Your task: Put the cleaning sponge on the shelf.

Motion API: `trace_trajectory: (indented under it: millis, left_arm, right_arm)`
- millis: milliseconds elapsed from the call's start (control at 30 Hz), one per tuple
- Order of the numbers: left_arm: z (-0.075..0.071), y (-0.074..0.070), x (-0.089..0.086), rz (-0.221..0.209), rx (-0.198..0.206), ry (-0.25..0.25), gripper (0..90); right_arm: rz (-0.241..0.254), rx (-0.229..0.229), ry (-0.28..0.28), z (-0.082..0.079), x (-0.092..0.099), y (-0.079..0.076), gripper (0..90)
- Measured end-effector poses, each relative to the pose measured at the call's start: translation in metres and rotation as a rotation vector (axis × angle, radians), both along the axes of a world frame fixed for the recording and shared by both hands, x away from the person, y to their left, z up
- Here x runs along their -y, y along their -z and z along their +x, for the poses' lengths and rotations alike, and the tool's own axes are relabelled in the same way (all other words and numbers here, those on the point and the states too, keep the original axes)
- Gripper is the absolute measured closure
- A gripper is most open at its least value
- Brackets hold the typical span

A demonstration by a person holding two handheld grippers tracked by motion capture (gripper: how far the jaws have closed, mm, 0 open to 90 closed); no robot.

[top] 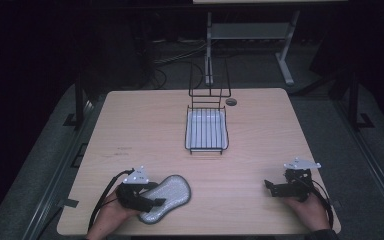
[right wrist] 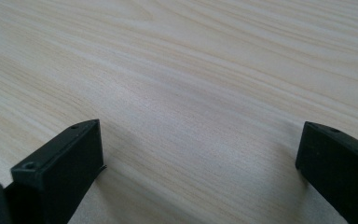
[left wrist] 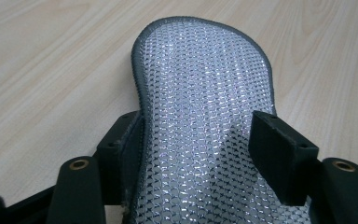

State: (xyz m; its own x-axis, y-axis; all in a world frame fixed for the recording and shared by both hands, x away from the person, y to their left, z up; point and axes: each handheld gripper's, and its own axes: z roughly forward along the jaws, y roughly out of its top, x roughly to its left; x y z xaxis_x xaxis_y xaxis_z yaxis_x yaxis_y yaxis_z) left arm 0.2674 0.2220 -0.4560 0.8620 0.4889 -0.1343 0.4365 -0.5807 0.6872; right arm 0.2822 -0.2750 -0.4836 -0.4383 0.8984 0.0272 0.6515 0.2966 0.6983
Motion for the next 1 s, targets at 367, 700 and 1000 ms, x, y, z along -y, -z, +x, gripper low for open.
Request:
trace_trajectory:
  millis: [367, 700, 1000]
  left_arm:
    - [-0.003, -0.010, -0.005, -0.057, 0.030, -0.014, 62.2]
    - [-0.003, -0.013, -0.006, -0.062, 0.023, -0.011, 67.1]
    - [-0.002, -0.025, -0.017, -0.131, 0.043, -0.036, 84.1]
  right_arm:
    - [0.000, 0.000, 0.000, 0.000, 0.000, 0.000, 0.0]
    - [0.000, 0.000, 0.000, 0.000, 0.000, 0.000, 0.0]
    - [0.000, 0.000, 0.000, 0.000, 0.000, 0.000, 0.0]
